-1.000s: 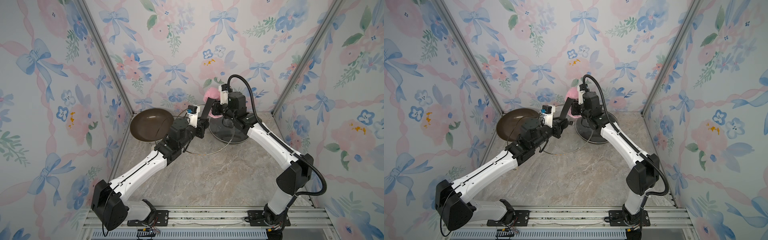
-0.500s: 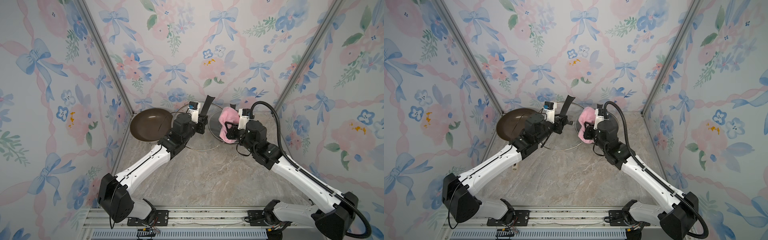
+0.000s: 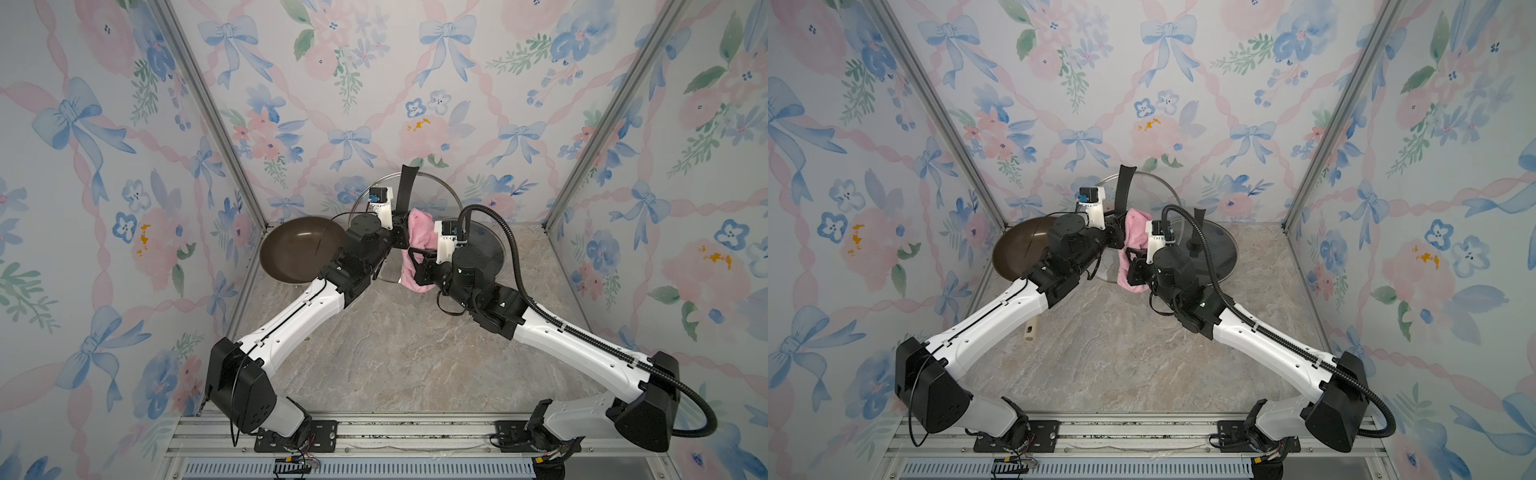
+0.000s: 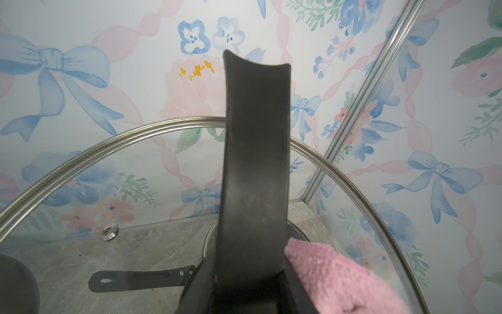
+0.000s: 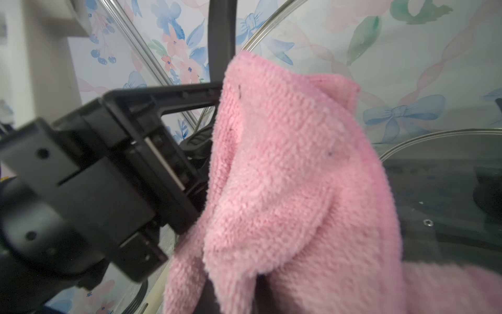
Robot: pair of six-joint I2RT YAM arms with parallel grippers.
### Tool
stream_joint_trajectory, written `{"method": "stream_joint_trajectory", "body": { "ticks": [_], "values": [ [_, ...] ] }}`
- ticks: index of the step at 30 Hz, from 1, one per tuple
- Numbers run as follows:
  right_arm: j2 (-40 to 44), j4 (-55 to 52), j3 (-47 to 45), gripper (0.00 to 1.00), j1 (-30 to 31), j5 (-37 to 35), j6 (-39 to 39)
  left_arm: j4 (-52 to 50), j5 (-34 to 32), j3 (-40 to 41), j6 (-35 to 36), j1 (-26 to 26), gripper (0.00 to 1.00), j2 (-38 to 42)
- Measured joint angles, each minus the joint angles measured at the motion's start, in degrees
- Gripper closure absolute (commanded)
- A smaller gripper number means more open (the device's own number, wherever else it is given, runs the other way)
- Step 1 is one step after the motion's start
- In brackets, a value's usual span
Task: Wipe the pot lid with a cloth
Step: Wipe the pot lid.
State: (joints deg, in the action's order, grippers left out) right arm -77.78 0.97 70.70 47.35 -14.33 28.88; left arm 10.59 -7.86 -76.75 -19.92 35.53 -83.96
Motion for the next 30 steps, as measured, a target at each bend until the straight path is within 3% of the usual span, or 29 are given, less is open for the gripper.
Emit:
{"method": "stream_joint_trajectory", "body": {
  "ticks": [8, 22, 30],
  "values": [
    [1.6, -1.4, 4.8, 1.00, -13.3, 0.5, -3.4, -1.7, 2.9, 3.9, 2.0, 0.1, 0.97, 6.2],
    [-13.5, 1.6, 19.4, 1.00, -12.9, 9.5, -7.3, -2.6, 8.8, 5.9, 2.9, 4.9, 0.97, 7.9],
    [-14.3, 1.6, 18.1, 1.00, -14.7, 10.2, -6.5, -4.7, 6.2, 5.9, 5.1, 5.6, 0.97, 7.9]
  ]
}}
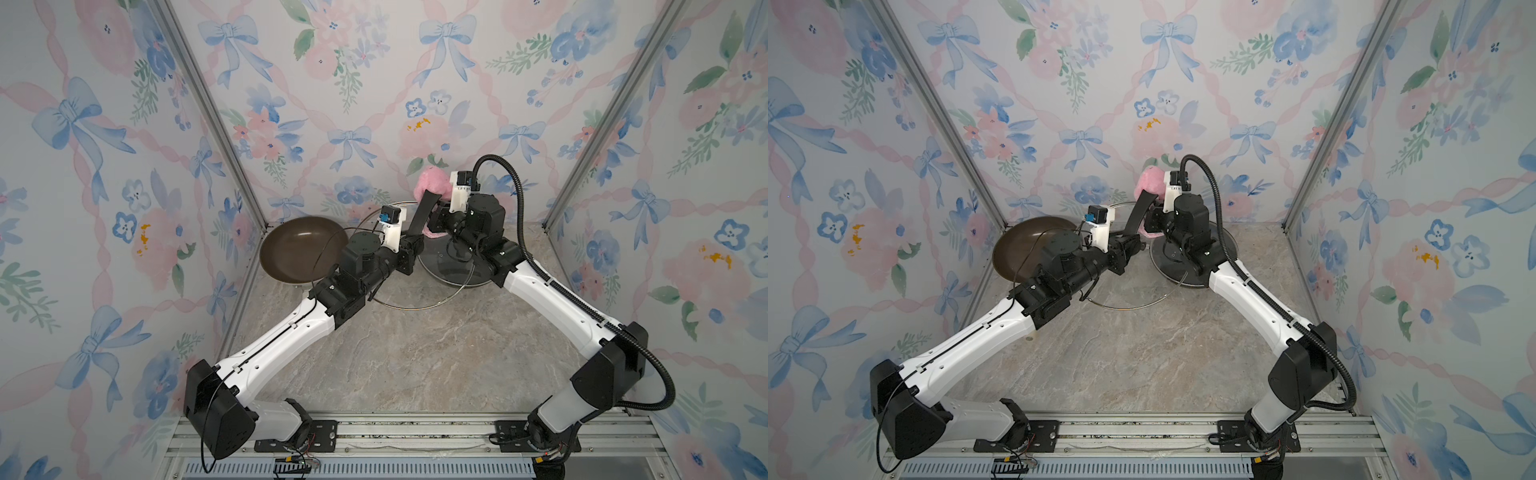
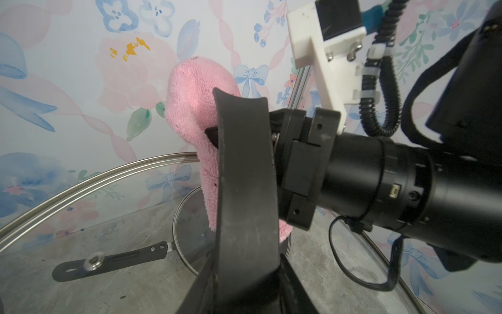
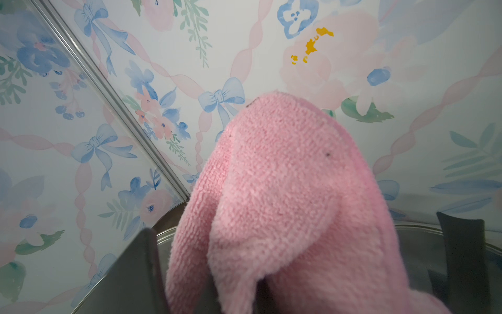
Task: Wipe the pot lid with a cloth
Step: Wipe the pot lid.
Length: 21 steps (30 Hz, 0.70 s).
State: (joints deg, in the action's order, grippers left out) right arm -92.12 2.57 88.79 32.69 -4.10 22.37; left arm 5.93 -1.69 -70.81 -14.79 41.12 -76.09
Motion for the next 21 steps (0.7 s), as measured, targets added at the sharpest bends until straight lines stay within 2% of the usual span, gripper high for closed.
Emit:
{"method": "stream_joint_trajectory", "body": {
  "ticks": [4, 6, 10, 12, 16, 21],
  "values": [
    [5.9, -1.4, -6.1, 1.00, -0.5, -2.0, 1.3, -0.4, 0.0, 0.1, 0.5, 0.9, 0.97, 0.0],
    [11.5, -2.0, -11.5, 1.00, -0.6, -4.2, 3.7, -0.5, -0.6, 0.1, -0.4, 0.5, 0.97, 0.0],
    [20.9, -2.5, -20.6, 1.00, 1.6, -8.7, 8.4, -0.6, -3.0, -1.7, -4.1, -3.3, 0.97, -1.9],
    [23.0, -2.3, -23.0, 1.00, 5.3, -11.0, 9.4, -0.4, -4.6, -4.2, -5.4, -5.1, 0.97, -4.5],
    [20.9, -0.2, -23.8, 1.00, 12.1, -12.4, 10.2, 0.0, -6.3, -8.1, -6.7, -6.9, 0.97, -9.2],
    [12.1, 2.0, -20.2, 1.00, 16.7, -12.0, 10.7, -0.1, -6.8, -8.8, -7.6, -7.0, 0.97, -12.1]
  ]
}}
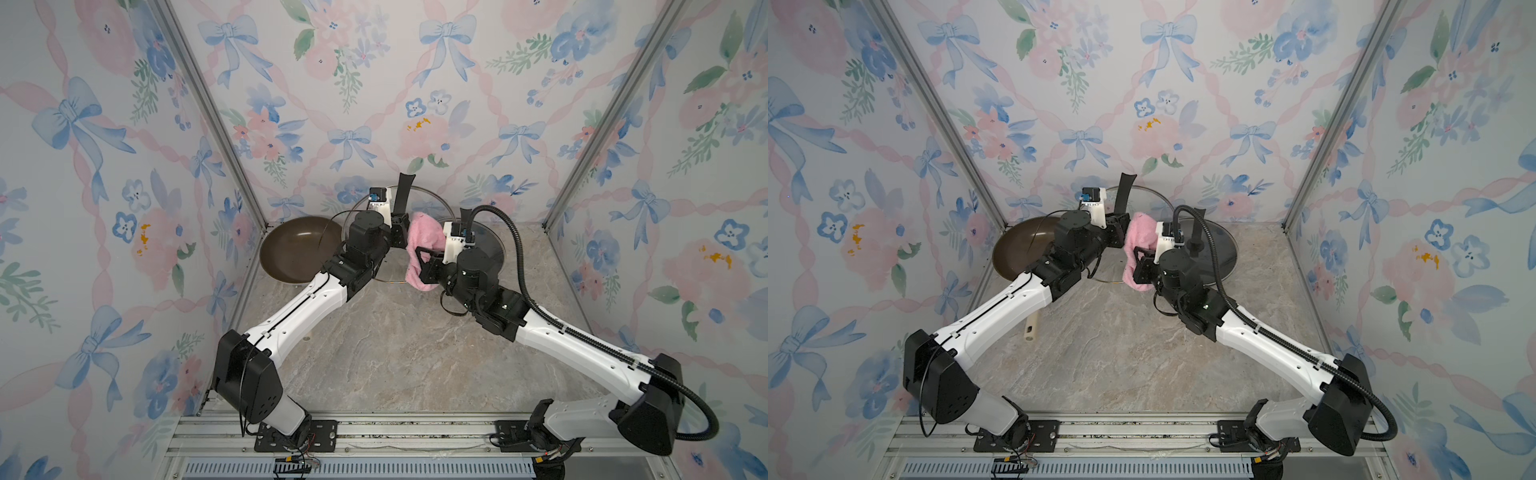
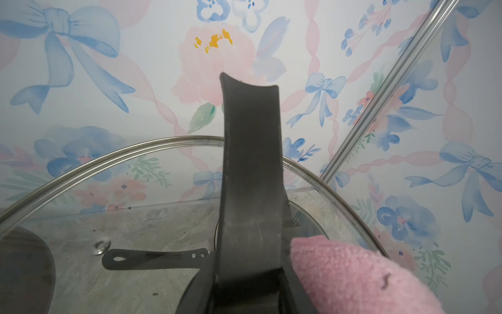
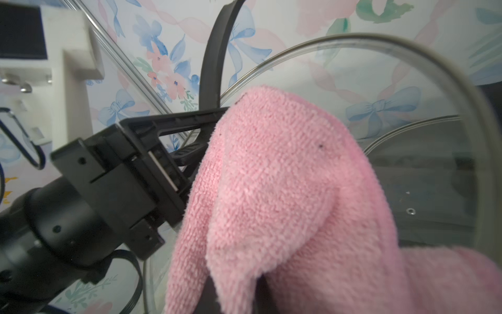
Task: Wipe the pot lid with a cloth
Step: Wipe the pot lid.
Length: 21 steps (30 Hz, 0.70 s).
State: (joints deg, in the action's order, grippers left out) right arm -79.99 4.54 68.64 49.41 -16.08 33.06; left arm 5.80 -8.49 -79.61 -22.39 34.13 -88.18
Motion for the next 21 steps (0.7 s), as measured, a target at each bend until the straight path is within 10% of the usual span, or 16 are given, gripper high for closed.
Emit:
{"method": "stream_joint_trajectory", "body": {
  "ticks": [10, 21],
  "values": [
    [-3.2, -3.3, 3.8, 1.00, -0.3, 3.2, -0.9, 1.9, 0.1, 0.0, -1.5, 0.2, 0.97, 0.0],
    [10.5, -14.9, 3.7, 1.00, -30.4, 8.0, -7.4, 4.6, 5.7, 2.3, 3.0, 0.9, 0.97, 5.3]
  ]
}}
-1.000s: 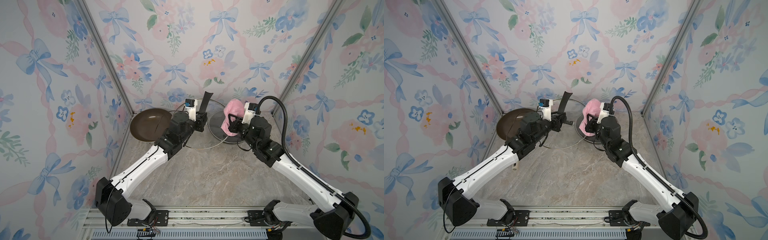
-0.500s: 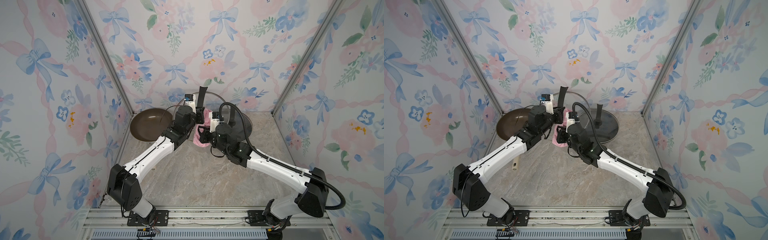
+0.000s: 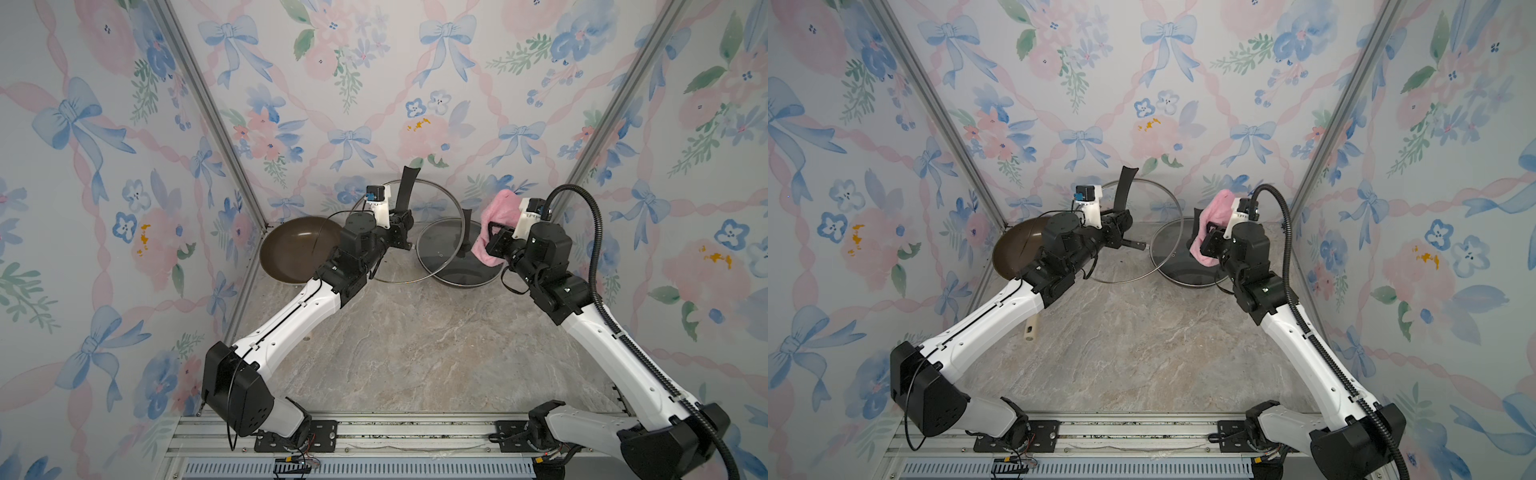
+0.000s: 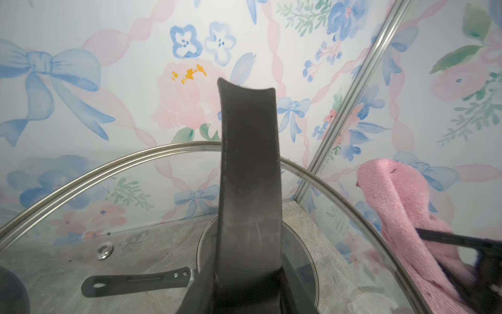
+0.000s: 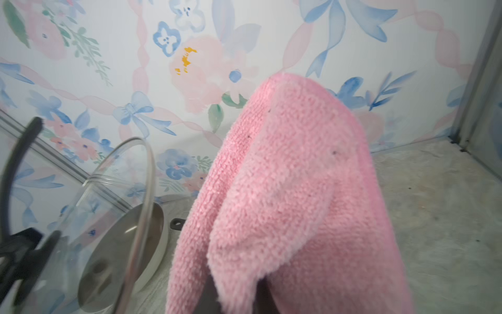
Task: Wipe the pot lid with a cloth
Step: Wipe the pot lid.
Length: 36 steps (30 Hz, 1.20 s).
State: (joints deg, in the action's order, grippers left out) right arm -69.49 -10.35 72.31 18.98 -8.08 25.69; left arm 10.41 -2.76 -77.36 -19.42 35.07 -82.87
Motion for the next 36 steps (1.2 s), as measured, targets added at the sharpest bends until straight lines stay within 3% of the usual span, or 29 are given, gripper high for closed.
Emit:
{"method": "stream_joint_trajectory", "body": {
  "ticks": [6, 11, 15, 20, 26, 31, 36],
  "values": [
    [-6.1, -5.2, 14.7, 1.00, -10.3, 14.8, -3.7, -0.2, 7.1, 1.1, 12.4, 7.1, 0.98, 2.1],
    [-9.9, -5.2, 22.9, 1.00, -10.8, 33.1, -5.0, -5.2, 12.6, 4.5, 25.8, 13.7, 1.00, 2.0],
    [-14.8, -6.7, 24.5, 1.00, -9.8, 45.1, -5.7, -7.6, 14.8, 9.9, 35.1, 15.2, 1.00, 2.1],
    [-18.3, -16.4, 20.5, 0.97, -4.0, 46.6, -13.1, -9.8, 12.6, 13.2, 42.1, 15.1, 1.00, 2.1],
    [-16.1, -20.7, 13.4, 0.98, 3.6, 41.2, -18.9, -8.4, 9.1, 13.6, 49.0, 15.8, 1.00, 2.1],
    [-16.7, -19.5, 14.1, 0.98, 7.6, 39.3, -19.5, -8.2, 8.4, 14.5, 53.4, 16.4, 1.00, 2.0],
    [-22.8, -18.4, 20.3, 0.98, 14.7, 43.3, -20.5, -7.2, 9.8, 15.4, 57.0, 16.4, 1.00, 1.7]
  ]
}}
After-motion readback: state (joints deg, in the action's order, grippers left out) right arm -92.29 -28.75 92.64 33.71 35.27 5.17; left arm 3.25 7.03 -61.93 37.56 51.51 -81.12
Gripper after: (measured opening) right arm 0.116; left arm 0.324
